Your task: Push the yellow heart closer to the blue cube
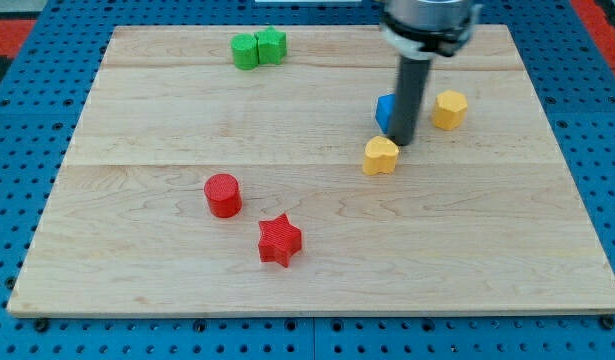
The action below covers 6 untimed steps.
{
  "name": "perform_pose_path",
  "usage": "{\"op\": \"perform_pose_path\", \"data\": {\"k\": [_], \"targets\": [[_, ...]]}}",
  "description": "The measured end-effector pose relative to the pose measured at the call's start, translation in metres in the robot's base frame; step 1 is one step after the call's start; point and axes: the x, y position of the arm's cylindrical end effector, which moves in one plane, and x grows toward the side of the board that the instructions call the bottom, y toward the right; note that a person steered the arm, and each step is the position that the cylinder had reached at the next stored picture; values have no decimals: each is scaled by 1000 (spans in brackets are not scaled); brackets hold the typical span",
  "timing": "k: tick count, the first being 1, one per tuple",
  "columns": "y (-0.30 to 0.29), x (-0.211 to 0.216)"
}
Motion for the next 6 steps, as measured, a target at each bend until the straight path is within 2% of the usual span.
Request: {"op": "perform_pose_path", "data": {"k": [1,2,3,4,5,6], "targets": [[1,49],[-94,47],[-124,32],[-54,66],[-60,34],[-109,6]]}}
